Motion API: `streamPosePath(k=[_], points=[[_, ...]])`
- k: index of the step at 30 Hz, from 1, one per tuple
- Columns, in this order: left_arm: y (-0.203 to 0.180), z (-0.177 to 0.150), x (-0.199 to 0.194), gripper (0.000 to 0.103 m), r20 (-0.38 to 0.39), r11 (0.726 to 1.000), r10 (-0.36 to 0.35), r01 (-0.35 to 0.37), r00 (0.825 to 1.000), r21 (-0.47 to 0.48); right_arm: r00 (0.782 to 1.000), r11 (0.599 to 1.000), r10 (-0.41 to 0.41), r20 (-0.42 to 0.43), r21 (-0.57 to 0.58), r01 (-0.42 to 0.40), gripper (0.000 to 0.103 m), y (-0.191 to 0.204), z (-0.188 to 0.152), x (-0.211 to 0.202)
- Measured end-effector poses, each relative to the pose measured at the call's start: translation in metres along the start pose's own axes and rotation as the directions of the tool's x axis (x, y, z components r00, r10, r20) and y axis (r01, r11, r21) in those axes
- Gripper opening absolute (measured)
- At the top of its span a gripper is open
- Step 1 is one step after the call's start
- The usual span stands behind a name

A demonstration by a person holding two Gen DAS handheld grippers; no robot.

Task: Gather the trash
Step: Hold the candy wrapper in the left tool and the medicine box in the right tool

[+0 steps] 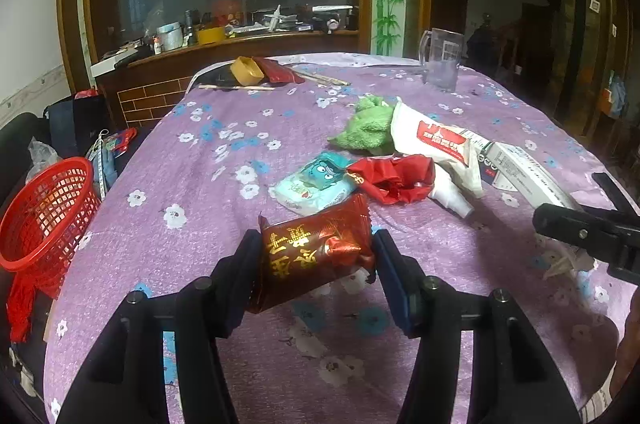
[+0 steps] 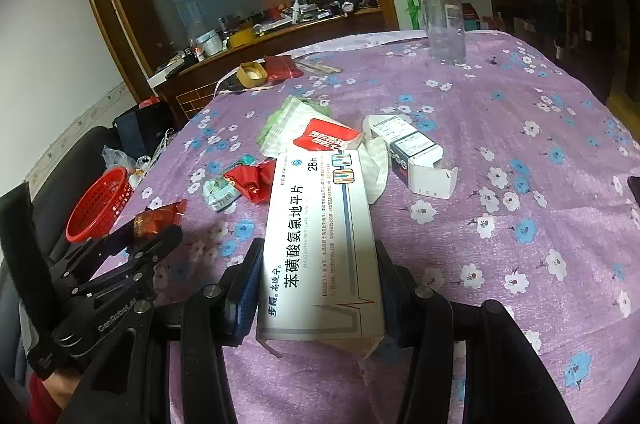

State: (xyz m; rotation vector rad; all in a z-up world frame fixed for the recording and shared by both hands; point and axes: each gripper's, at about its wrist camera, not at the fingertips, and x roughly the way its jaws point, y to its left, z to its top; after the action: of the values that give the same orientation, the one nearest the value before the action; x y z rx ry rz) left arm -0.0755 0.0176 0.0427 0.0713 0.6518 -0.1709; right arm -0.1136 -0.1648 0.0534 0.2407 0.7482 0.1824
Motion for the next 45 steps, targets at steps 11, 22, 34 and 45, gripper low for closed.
streamPosePath(k=[11,22,34,45], points=[[0.003,0.000,0.002,0.056,-0.015,1.000,0.015,-0.015,1.000,-0.009,1.000,1.000,0.018,-0.017,-0.016,-0.018,0.055,0.004,-0.002,0.004],[0.003,-0.001,0.003,0.056,-0.016,1.000,0.025,-0.025,1.000,-0.007,1.000,1.000,0.020,-0.017,-0.023,-0.021,0.055,0.006,-0.002,0.006],[0.003,0.000,0.002,0.056,-0.016,1.000,0.026,-0.026,1.000,-0.008,0.999,0.999,0.023,-0.023,-0.032,-0.024,0.055,0.008,-0.005,0.007],[0.006,-0.001,0.001,0.057,-0.014,1.000,0.028,-0.028,1.000,-0.012,0.999,0.999,0.027,-0.025,-0.039,-0.028,0.055,0.011,-0.004,0.008]])
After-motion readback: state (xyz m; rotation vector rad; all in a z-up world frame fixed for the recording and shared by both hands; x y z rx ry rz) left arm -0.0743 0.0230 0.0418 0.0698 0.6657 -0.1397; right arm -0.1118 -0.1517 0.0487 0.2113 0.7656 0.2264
